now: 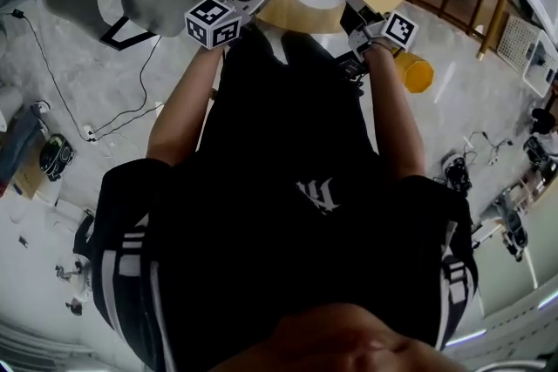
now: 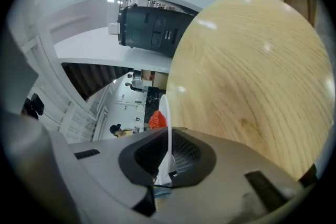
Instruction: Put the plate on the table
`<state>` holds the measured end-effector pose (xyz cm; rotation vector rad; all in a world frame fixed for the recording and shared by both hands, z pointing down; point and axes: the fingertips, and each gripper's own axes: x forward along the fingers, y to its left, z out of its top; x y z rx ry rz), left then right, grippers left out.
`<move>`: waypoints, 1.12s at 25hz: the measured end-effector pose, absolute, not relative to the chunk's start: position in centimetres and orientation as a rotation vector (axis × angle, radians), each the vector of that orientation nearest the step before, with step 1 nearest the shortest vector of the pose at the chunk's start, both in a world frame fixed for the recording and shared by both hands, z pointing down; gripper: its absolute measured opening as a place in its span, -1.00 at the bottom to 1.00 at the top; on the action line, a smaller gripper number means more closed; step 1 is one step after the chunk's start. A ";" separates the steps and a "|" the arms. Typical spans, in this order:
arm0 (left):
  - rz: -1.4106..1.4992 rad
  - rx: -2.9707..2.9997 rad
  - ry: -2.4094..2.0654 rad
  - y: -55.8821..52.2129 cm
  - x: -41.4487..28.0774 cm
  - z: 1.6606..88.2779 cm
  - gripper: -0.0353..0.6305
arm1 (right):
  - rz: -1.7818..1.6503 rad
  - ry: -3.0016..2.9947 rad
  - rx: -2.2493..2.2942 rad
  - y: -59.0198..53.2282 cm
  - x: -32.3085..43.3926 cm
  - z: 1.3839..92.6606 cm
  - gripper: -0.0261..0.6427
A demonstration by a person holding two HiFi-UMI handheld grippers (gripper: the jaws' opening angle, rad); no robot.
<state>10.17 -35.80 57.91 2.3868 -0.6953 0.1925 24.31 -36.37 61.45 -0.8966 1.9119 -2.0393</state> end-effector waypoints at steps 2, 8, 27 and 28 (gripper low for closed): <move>0.193 2.375 -0.700 -35.5 10.0 58.6 -0.86 | -2.049 1.925 -0.910 -36.1 24.2 62.2 -0.91; 0.214 2.358 -0.750 -35.5 9.5 60.1 -0.86 | -2.040 1.953 -0.906 -36.7 24.1 63.0 -0.91; 0.255 2.368 -0.735 -36.2 8.9 61.5 -0.87 | -2.086 1.939 -0.935 -36.5 22.7 67.3 -0.91; 0.256 2.367 -0.735 -36.2 9.0 61.6 -0.86 | -2.090 1.947 -0.938 -36.5 22.8 67.5 -0.91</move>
